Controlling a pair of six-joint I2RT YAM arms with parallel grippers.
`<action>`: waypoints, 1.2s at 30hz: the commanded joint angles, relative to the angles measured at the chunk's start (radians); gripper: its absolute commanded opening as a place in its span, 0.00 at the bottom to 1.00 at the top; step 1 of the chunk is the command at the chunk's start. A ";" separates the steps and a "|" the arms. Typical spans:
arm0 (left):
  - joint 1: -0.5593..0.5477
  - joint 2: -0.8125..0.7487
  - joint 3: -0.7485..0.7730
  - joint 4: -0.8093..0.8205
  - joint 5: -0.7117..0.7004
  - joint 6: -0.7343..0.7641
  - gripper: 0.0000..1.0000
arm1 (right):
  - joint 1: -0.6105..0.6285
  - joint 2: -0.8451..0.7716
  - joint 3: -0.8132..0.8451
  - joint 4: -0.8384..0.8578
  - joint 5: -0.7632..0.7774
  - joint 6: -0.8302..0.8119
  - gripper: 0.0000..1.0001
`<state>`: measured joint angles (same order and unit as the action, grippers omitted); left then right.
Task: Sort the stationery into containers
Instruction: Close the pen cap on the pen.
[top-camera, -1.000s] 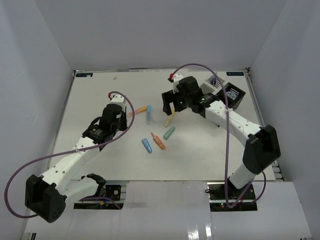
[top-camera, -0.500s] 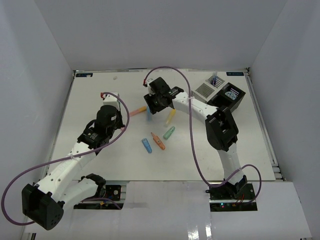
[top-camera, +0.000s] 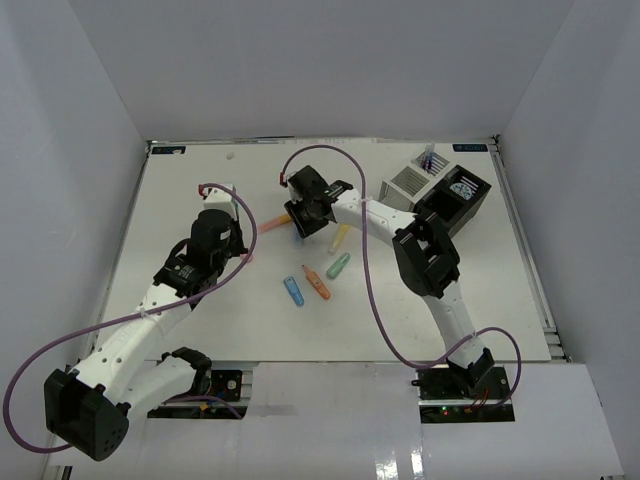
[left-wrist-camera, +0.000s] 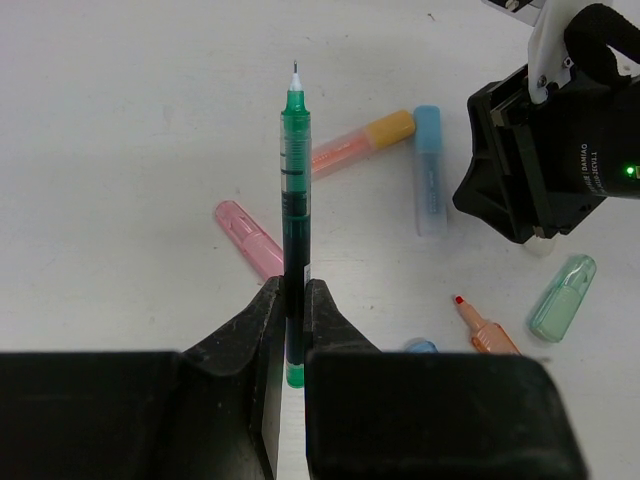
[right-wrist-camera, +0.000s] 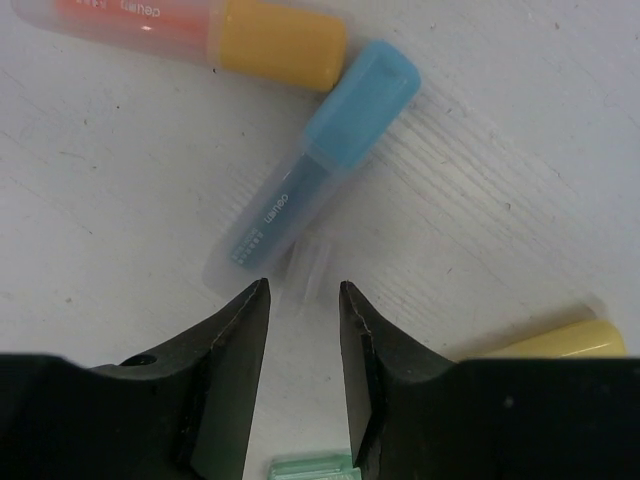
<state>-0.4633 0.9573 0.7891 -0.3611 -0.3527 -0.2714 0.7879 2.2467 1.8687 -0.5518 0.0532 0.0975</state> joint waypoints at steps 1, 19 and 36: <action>0.009 -0.025 0.004 0.014 0.009 -0.008 0.00 | 0.010 0.022 0.063 0.003 0.010 0.010 0.40; 0.015 -0.025 0.004 0.014 0.020 -0.008 0.00 | 0.022 0.091 0.066 0.000 0.045 0.027 0.37; 0.023 -0.022 0.001 0.014 0.020 -0.008 0.00 | 0.037 0.125 0.106 -0.048 0.132 0.013 0.30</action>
<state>-0.4469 0.9573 0.7891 -0.3611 -0.3393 -0.2745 0.8188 2.3413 1.9419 -0.5781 0.1558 0.1162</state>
